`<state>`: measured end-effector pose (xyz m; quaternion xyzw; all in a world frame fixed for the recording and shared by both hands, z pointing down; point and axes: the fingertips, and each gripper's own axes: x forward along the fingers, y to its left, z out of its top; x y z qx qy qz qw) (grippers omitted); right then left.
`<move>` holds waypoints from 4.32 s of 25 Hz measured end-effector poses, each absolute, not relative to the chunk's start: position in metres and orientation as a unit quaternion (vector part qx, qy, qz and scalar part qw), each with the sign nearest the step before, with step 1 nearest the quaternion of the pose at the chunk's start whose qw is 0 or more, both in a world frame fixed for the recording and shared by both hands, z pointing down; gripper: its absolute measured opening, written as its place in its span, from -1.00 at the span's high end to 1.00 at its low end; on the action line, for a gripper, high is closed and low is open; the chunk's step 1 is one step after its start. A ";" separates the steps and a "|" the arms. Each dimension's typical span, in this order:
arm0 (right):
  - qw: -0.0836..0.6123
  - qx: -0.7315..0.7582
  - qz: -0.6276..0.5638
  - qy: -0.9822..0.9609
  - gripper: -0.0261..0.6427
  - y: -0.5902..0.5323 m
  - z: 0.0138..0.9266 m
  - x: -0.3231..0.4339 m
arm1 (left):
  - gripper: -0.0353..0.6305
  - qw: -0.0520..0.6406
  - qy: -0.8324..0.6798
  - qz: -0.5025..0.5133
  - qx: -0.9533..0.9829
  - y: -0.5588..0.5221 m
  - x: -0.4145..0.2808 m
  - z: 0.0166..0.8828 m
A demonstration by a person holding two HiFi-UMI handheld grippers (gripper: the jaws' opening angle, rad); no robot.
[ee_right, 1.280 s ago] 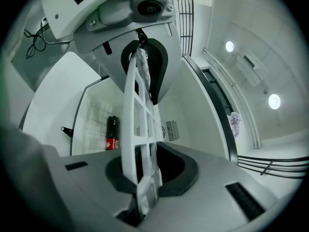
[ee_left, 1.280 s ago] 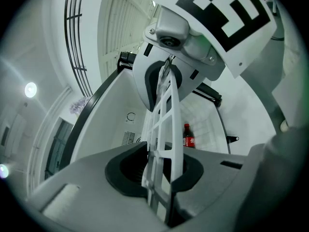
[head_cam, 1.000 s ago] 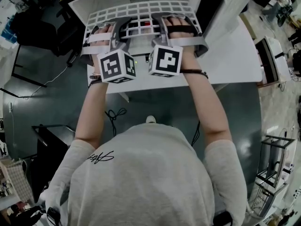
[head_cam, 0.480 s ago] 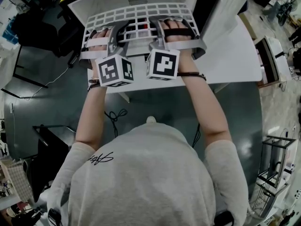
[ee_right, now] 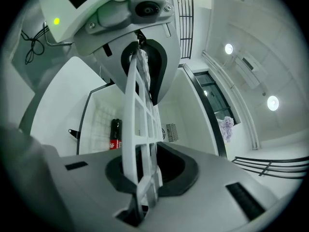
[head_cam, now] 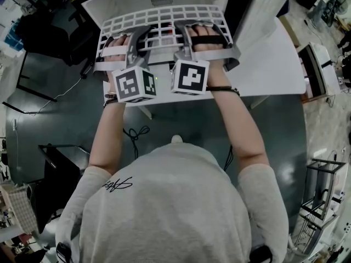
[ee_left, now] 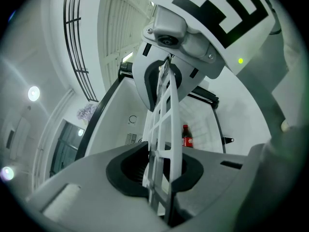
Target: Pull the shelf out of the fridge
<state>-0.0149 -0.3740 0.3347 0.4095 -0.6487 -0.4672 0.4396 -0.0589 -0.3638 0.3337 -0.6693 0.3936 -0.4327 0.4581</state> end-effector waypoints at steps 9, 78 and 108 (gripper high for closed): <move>0.433 0.408 -0.470 -0.652 0.80 -0.364 0.337 -0.014 | 0.74 0.466 0.391 -0.437 -0.662 -0.353 -0.056 0.336; 0.433 0.349 -0.442 -0.704 0.79 -0.187 0.404 0.029 | 0.75 0.411 0.385 -0.475 -0.676 -0.175 -0.011 0.405; 0.447 0.332 -0.431 -0.710 0.79 -0.158 0.444 0.038 | 0.75 0.393 0.376 -0.481 -0.688 -0.146 -0.002 0.445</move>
